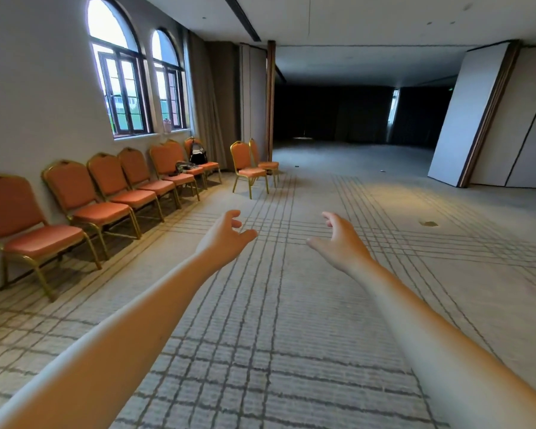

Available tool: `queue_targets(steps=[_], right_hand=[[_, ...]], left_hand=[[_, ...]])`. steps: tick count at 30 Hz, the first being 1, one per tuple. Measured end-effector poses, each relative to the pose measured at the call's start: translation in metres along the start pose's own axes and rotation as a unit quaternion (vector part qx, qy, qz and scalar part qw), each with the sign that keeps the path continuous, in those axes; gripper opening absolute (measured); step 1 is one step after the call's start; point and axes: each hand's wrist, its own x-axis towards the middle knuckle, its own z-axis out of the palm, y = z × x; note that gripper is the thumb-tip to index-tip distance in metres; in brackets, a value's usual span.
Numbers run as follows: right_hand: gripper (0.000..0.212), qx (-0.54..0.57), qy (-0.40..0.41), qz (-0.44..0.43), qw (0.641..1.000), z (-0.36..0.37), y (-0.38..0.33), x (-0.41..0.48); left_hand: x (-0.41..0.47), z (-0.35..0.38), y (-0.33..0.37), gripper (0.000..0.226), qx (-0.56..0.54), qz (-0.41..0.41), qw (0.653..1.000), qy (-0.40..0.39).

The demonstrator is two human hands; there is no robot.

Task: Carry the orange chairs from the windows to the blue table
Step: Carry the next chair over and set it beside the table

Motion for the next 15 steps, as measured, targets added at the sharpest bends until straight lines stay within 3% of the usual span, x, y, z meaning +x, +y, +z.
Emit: queue_targets(steps=[15], right_hand=[[0.074, -0.012, 0.006, -0.026, 1.000, 0.092, 0.069, 0.412]], left_hand=[[0.431, 0.065, -0.048, 0.068, -0.022, 0.007, 1.000, 0.016]])
